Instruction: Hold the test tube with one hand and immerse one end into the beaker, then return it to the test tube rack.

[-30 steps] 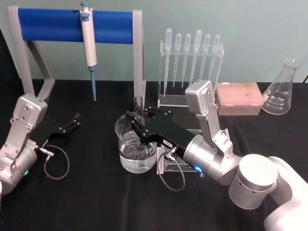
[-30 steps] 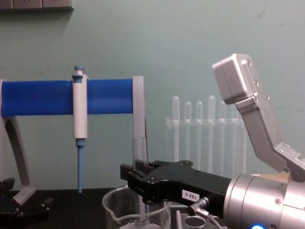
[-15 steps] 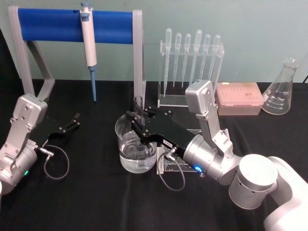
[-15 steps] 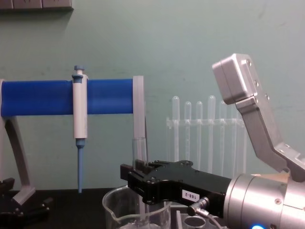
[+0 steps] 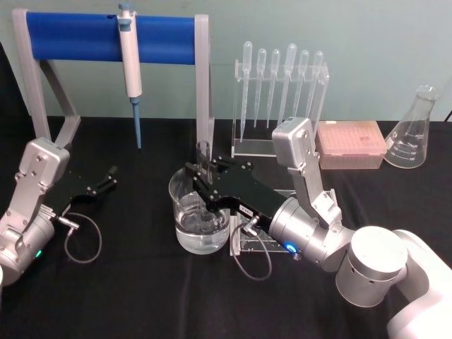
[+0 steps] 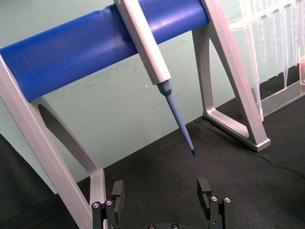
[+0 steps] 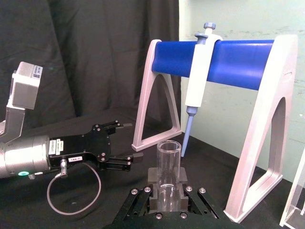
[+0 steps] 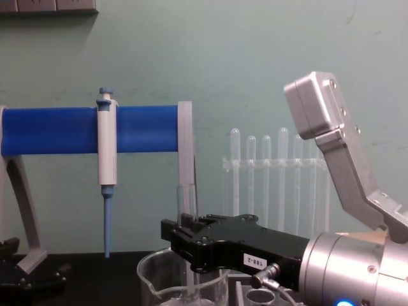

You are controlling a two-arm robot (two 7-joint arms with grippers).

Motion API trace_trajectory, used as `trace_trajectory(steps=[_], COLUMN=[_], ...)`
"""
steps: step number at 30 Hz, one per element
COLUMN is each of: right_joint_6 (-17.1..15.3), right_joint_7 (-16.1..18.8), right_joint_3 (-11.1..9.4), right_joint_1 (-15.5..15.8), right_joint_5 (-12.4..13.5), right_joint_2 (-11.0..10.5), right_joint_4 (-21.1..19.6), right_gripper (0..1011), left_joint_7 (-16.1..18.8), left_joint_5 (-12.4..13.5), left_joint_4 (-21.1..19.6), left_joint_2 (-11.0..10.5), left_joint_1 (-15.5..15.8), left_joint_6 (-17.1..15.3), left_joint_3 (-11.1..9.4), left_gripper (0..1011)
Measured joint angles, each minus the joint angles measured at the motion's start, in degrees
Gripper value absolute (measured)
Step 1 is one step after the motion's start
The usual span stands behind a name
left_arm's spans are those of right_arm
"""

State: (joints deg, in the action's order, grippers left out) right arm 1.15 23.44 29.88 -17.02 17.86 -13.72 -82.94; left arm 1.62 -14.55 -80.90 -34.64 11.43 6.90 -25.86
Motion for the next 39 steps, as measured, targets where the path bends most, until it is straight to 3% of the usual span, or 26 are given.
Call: trace_trajectory(steps=[32,39], right_joint_6=[-0.1,-3.7], right_joint_7=[0.0,0.0], right_joint_3=[0.0,-1.2], right_joint_1=[0.0,-0.9], right_joint_5=[0.0,0.7], right_joint_2=[0.0,-0.5], right_joint_4=[0.0,-5.9], right_gripper=[225,225], left_joint_7=[0.0,0.0], left_joint_5=[0.0,0.0], left_joint_4=[0.0,0.0], left_joint_2=[0.0,0.0], left_joint_1=[0.0,0.0], left_joint_6=[0.0,0.0], left_joint_3=[0.0,0.0], left_gripper=[1000,1000])
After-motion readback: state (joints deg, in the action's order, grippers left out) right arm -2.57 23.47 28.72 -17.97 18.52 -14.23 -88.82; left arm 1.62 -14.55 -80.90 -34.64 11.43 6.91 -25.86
